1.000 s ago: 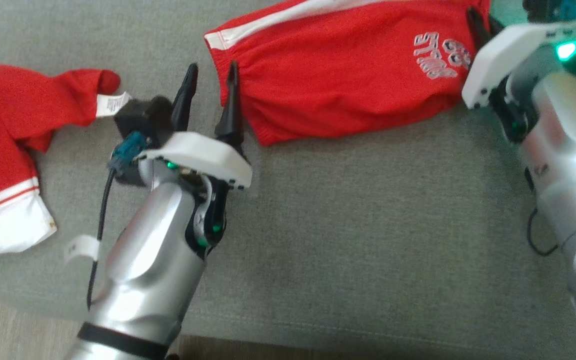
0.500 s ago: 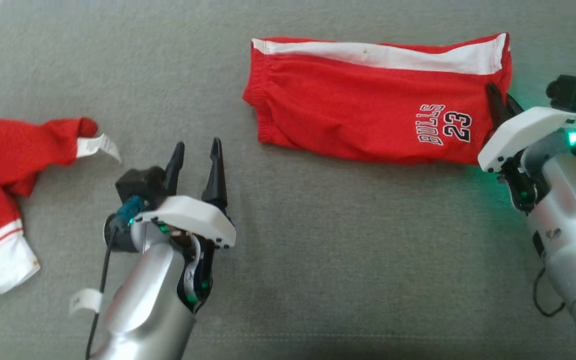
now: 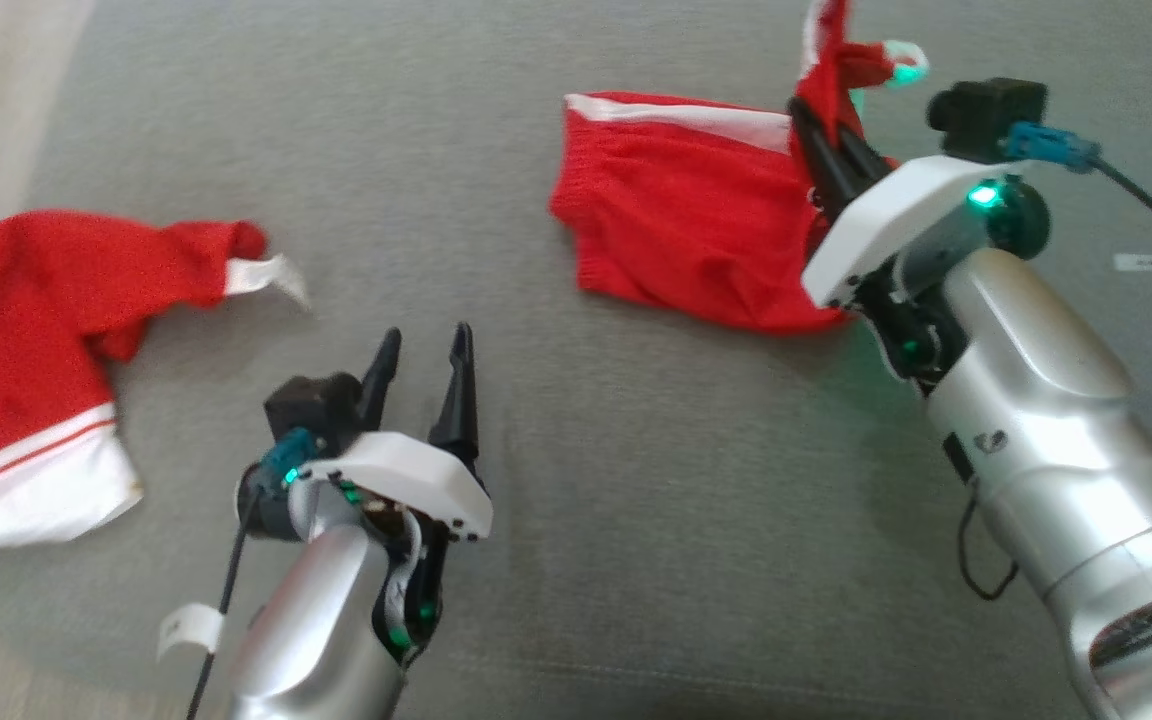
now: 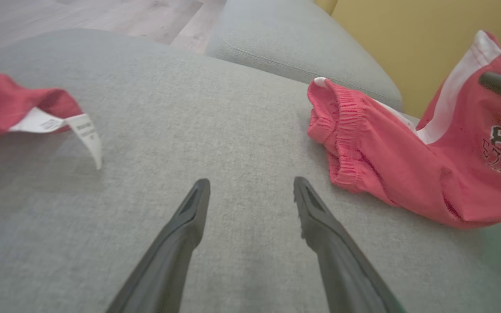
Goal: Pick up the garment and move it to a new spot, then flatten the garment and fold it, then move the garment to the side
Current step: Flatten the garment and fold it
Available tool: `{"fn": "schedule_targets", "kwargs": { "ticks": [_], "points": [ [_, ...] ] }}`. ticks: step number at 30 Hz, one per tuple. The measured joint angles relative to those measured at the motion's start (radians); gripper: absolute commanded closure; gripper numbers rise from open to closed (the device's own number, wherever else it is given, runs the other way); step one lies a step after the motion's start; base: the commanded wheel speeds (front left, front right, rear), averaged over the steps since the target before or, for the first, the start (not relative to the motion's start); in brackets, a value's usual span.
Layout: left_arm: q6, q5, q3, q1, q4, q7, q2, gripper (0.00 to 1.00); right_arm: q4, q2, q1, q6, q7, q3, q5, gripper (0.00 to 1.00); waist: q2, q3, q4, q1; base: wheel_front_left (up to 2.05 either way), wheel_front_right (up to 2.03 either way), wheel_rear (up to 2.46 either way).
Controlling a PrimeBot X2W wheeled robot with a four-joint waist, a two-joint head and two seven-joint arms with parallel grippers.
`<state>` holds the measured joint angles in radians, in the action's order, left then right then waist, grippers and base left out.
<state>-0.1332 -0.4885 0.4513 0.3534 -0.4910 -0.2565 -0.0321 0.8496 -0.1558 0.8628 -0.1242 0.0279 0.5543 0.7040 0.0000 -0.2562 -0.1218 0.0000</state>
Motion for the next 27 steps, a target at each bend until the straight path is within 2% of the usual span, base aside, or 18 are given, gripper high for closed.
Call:
{"fn": "schedule_targets", "kwargs": {
  "ticks": [6,7,8,9,13,19,23,27],
  "points": [
    [-0.008,-0.024,0.036,-0.021,0.001,0.0,-0.001,0.0,0.04,0.043,0.011,0.0,-0.012,0.04,-0.005,1.0,0.0,0.005,-0.09,0.0,0.0,0.0,0.0],
    [-0.008,-0.024,0.036,-0.021,0.001,0.0,-0.001,0.0,0.04,0.043,0.011,0.0,-0.012,0.04,-0.005,0.64,0.0,0.005,-0.09,0.0,0.0,0.0,0.0],
    [-0.008,-0.025,0.043,-0.025,0.001,0.0,-0.002,0.0,0.042,0.049,0.011,0.0,-0.012,0.049,0.0,0.08,0.0,0.006,-0.105,0.0,0.0,0.0,0.0],
    [-0.011,-0.025,0.05,-0.027,0.001,0.0,-0.002,0.0,0.042,0.056,0.011,0.0,-0.011,0.055,0.008,0.0,0.0,0.008,-0.117,0.0,0.0,0.0,0.0],
    [-0.019,-0.025,0.049,-0.042,0.002,0.0,-0.003,0.0,0.017,0.08,0.01,0.0,0.028,0.088,0.049,0.0,0.0,0.018,-0.141,0.0,0.0,0.0,0.0],
    [-0.025,-0.006,0.03,-0.046,0.004,0.0,-0.003,0.0,0.01,0.079,0.009,0.0,0.145,0.099,0.061,0.0,0.0,0.021,-0.091,0.0,0.0,0.0,0.0],
    [-0.03,0.03,0.007,-0.044,0.005,0.0,-0.003,0.0,0.067,0.058,0.008,0.0,0.208,0.035,0.016,0.0,0.0,0.023,-0.04,0.0,0.0,0.0,0.0],
    [-0.035,0.073,-0.021,-0.042,0.007,0.0,-0.003,0.0,0.089,0.015,-0.01,0.0,0.22,-0.106,-0.066,0.0,0.0,0.028,0.016,0.0,0.0,0.0,0.0]
  ]
}}
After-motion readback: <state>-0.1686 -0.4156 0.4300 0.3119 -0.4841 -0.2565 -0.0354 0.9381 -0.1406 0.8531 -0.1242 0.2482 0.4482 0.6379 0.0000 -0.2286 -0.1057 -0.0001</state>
